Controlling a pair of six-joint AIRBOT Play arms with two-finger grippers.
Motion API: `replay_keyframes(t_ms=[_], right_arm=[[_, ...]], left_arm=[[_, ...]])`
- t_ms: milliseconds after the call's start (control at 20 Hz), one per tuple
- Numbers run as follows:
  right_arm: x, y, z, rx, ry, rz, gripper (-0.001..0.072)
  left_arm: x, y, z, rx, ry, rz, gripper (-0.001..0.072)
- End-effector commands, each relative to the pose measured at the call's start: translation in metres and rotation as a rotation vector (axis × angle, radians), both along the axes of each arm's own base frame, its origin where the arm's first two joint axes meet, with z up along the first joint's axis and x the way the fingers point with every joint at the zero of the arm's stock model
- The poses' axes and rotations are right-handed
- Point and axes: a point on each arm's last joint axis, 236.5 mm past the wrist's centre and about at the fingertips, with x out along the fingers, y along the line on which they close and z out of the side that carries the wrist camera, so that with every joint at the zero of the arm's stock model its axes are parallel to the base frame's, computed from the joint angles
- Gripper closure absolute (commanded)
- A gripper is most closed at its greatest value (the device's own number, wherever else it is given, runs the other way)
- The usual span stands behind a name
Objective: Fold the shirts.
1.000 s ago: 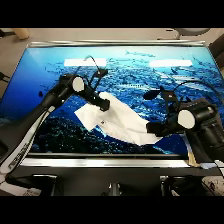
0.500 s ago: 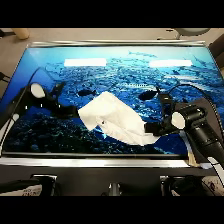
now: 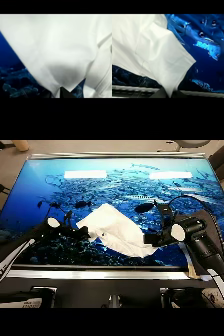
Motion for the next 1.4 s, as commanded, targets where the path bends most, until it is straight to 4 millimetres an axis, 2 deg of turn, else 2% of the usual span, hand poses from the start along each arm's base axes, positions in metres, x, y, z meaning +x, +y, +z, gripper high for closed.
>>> replay_keyframes(t_ms=[0, 50, 100, 150, 200, 250, 300, 350, 400, 450, 500, 550, 600, 650, 750, 850, 1000, 1050, 1150, 1250, 1300, 1350], right_arm=[[0.006, -0.001, 0.008, -0.008, -0.029, 0.011, 0.0691], [0.012, -0.007, 0.017, -0.034, -0.056, 0.018, 0.0691], [0.022, -0.019, 0.032, -0.084, -0.107, 0.016, 0.0691], [0.036, -0.037, 0.058, -0.155, -0.189, 0.007, 0.0691], [0.051, -0.057, 0.091, -0.232, -0.289, -0.010, 0.0691], [0.066, -0.083, 0.138, -0.324, -0.416, -0.050, 0.0691], [0.074, -0.107, 0.189, -0.399, -0.543, -0.102, 0.0690], [0.074, -0.131, 0.248, -0.457, -0.680, -0.174, 0.0690], [0.066, -0.150, 0.299, -0.483, -0.797, -0.243, 0.0690], [0.050, -0.165, 0.347, -0.477, -0.907, -0.308, 0.0690], [0.032, -0.173, 0.379, -0.438, -0.987, -0.352, 0.0690], [0.013, -0.179, 0.400, -0.374, -1.046, -0.400, 0.0690], [-0.002, -0.181, 0.410, -0.312, -1.075, -0.434, 0.0690], [-0.016, -0.183, 0.413, -0.269, -1.086, -0.450, 0.0690], [-0.036, -0.190, 0.403, -0.248, -1.043, -0.473, 0.0690], [-0.047, -0.194, 0.389, -0.254, -0.974, -0.495, 0.0690], [-0.043, -0.190, 0.379, -0.260, -0.931, -0.489, 0.0690], [-0.036, -0.184, 0.369, -0.263, -0.893, -0.474, 0.0691], [-0.012, -0.164, 0.323, -0.303, -0.721, -0.412, 0.0689], [0.028, -0.133, 0.248, -0.357, -0.534, -0.287, 0.0689], [0.057, -0.116, 0.206, -0.382, -0.491, -0.209, 0.0689], [0.091, -0.102, 0.172, -0.403, -0.514, -0.135, 0.0690]], left_arm=[[0.030, -0.001, 0.007, -0.032, -0.063, 0.115, 0.0677], [0.041, 0.001, 0.024, -0.040, -0.125, 0.097, 0.0678], [0.059, 0.004, 0.056, -0.048, -0.235, 0.072, 0.0679], [0.078, 0.010, 0.102, -0.055, -0.379, 0.054, 0.0679], [0.095, 0.021, 0.157, -0.058, -0.527, 0.056, 0.0680], [0.106, 0.038, 0.220, -0.053, -0.677, 0.085, 0.0680], [0.110, 0.063, 0.297, -0.037, -0.852, 0.129, 0.0680], [0.103, 0.092, 0.375, -0.004, -1.034, 0.181, 0.0680], [0.085, 0.121, 0.444, 0.046, -1.199, 0.236, 0.0680], [0.057, 0.150, 0.509, 0.112, -1.356, 0.297, 0.0680], [0.026, 0.171, 0.557, 0.156, -1.460, 0.368, 0.0680], [-0.006, 0.188, 0.595, 0.176, -1.543, 0.447, 0.0680], [-0.032, 0.195, 0.620, 0.189, -1.613, 0.499, 0.0680], [-0.053, 0.200, 0.636, 0.218, -1.670, 0.528, 0.0679], [-0.070, 0.202, 0.639, 0.270, -1.683, 0.536, 0.0679], [-0.068, 0.198, 0.626, 0.277, -1.637, 0.504, 0.0679], [-0.054, 0.200, 0.602, 0.318, -1.582, 0.459, 0.0679], [-0.045, 0.202, 0.584, 0.342, -1.546, 0.432, 0.0679], [-0.023, 0.203, 0.530, 0.338, -1.406, 0.389, 0.0679], [-0.001, 0.199, 0.449, 0.307, -1.218, 0.332, 0.0679], [0.006, 0.194, 0.412, 0.290, -1.147, 0.304, 0.0679], [0.013, 0.186, 0.376, 0.272, -1.088, 0.278, 0.0679]])
